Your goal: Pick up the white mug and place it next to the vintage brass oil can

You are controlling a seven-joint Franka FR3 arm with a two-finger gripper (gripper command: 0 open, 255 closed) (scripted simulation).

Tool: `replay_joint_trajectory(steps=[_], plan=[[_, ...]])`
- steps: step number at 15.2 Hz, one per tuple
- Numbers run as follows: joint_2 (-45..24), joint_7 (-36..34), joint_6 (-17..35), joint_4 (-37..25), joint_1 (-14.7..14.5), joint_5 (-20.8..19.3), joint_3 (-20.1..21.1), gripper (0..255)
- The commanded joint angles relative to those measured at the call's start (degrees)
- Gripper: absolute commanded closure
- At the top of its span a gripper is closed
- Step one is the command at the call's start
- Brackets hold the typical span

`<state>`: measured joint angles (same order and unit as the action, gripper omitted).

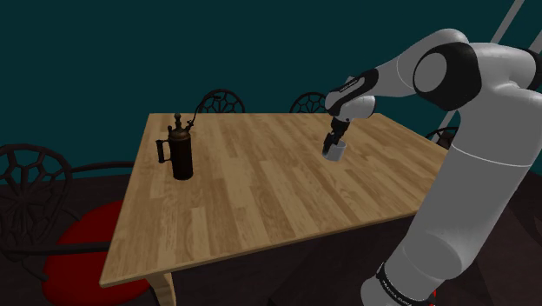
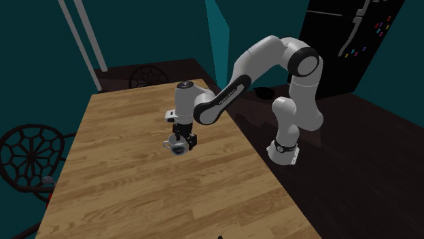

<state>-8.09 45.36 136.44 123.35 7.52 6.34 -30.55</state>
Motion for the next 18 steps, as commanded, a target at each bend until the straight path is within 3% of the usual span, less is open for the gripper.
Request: replay_joint_trajectory(steps=[1,10,18], plan=[[0.0,0.0,0.0,0.0,0.0,0.0,0.0,255],[-0.01,0.01,0.01,0.0,0.0,0.01,0.0,255],[3.67,-2.06,-5.66,-2.58,-0.53,-2.95,-0.49,255]])
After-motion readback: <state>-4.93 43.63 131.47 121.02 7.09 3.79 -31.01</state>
